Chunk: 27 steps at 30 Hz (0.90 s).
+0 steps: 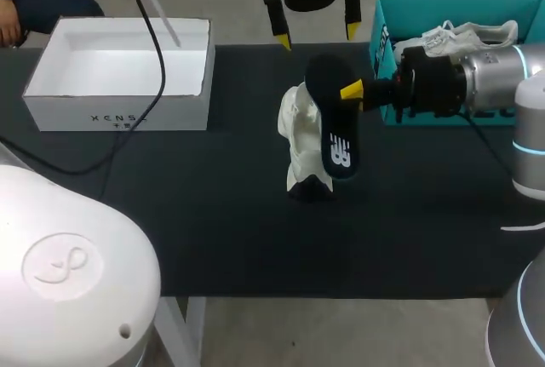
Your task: Take the shoe out of the shoebox, open the shoe tongue, remove and reinsert the insole, then place the shoe into the shoebox
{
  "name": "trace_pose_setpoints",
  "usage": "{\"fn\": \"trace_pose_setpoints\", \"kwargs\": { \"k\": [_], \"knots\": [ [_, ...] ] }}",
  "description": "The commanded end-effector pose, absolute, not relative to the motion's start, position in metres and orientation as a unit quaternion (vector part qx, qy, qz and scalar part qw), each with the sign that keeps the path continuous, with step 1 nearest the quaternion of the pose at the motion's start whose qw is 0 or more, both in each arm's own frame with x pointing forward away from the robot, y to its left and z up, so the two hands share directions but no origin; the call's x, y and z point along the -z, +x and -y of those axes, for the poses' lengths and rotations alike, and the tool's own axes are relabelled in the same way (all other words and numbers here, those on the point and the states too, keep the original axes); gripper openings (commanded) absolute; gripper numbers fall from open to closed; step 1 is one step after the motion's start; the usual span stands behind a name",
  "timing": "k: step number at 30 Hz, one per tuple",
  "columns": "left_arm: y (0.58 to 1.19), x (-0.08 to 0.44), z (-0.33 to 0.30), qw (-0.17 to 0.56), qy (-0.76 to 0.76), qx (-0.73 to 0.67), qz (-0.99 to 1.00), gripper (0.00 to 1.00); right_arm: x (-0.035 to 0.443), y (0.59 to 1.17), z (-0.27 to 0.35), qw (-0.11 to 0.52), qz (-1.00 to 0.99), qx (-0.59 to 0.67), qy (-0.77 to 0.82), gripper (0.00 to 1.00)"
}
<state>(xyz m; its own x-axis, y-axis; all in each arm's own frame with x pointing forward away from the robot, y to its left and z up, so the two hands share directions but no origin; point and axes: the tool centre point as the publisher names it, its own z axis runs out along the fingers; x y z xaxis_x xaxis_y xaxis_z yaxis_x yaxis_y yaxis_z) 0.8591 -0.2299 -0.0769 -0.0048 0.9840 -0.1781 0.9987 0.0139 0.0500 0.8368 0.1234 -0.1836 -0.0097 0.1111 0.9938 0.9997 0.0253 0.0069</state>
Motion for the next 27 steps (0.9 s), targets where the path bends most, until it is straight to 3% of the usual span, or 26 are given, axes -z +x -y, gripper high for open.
{"fn": "trace_pose_setpoints", "kwargs": {
  "k": [1, 27],
  "knots": [
    [0.862, 0.077, 0.230, 0.082, 0.701, 0.045, -0.707, 1.00, 0.185, 0.839, -0.127, 0.476, 0.535, 0.468, -0.519, 0.00],
    [0.870, 0.076, 0.243, 0.077, 0.711, 0.048, -0.697, 1.00, 0.187, 0.844, -0.125, 0.468, 0.520, 0.492, -0.519, 0.00]
  ]
}}
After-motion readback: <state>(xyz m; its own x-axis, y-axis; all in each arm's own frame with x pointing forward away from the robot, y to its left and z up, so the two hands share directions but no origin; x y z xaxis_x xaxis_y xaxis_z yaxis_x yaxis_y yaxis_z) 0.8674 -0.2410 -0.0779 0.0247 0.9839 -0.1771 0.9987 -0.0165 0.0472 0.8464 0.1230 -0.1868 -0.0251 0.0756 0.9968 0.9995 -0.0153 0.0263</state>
